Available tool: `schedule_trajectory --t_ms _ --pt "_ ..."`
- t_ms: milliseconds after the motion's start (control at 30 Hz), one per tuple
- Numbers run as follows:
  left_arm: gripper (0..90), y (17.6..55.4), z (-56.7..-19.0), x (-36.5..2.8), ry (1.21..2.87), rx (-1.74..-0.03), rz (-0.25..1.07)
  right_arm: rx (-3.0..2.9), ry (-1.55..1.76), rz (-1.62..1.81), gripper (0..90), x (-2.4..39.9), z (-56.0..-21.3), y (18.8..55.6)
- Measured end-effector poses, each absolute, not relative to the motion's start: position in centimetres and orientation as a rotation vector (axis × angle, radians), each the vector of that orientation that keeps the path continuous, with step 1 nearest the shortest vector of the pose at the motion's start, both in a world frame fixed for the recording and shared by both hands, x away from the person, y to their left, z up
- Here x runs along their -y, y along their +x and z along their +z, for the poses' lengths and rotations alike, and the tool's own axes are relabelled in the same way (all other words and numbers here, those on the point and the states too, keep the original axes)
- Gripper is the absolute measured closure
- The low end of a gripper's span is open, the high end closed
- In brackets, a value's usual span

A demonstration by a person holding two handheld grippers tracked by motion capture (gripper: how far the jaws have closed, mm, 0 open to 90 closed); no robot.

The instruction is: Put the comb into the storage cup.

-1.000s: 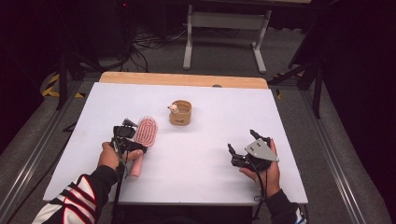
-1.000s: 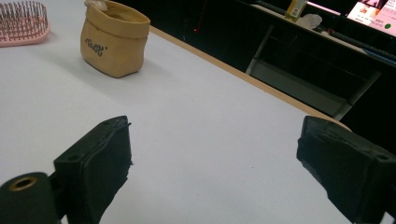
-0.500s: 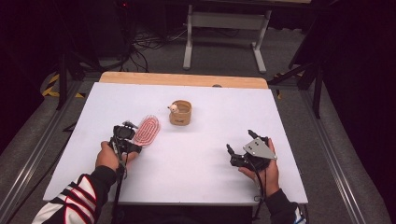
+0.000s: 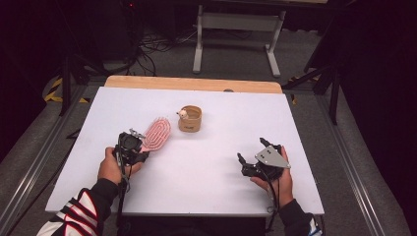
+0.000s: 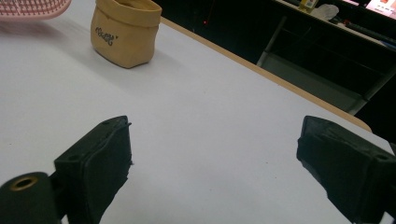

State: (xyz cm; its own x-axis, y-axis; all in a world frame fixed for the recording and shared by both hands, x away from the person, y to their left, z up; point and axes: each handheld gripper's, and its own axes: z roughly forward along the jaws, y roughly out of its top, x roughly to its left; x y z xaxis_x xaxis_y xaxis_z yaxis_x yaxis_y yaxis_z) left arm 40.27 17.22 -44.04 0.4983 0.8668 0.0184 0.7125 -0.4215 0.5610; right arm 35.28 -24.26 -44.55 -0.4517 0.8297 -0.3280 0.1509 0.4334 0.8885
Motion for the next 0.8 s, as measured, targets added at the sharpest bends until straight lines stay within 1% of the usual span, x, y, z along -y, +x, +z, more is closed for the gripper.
schedule_trajectory --t_ms 200,300,333,533,633,800 --pt "69.7 39.6 -43.5 -17.7 2.171 -1.247 0.499 -1.878 0.832 1.047 10.5 24.1 -44.7 35.3" --pt "69.7 39.5 -43.4 -17.9 2.148 -1.230 0.505 -1.881 0.832 1.046 10.5 24.0 -44.7 35.4" --pt "69.7 39.3 -43.2 -18.1 2.119 -1.223 0.533 -1.880 0.831 1.043 10.5 23.9 -44.7 35.5" --pt "69.7 38.9 -42.9 -18.5 2.042 -1.184 0.564 -1.878 0.827 1.040 10.5 23.8 -44.7 35.6" --pt "69.7 38.7 -43.1 -18.7 2.007 -1.148 0.607 -1.870 0.831 1.045 10.5 23.8 -44.6 35.7" --pt "69.7 38.5 -43.0 -18.7 1.951 -1.122 0.644 -1.861 0.846 1.074 10.4 23.5 -44.2 36.0"
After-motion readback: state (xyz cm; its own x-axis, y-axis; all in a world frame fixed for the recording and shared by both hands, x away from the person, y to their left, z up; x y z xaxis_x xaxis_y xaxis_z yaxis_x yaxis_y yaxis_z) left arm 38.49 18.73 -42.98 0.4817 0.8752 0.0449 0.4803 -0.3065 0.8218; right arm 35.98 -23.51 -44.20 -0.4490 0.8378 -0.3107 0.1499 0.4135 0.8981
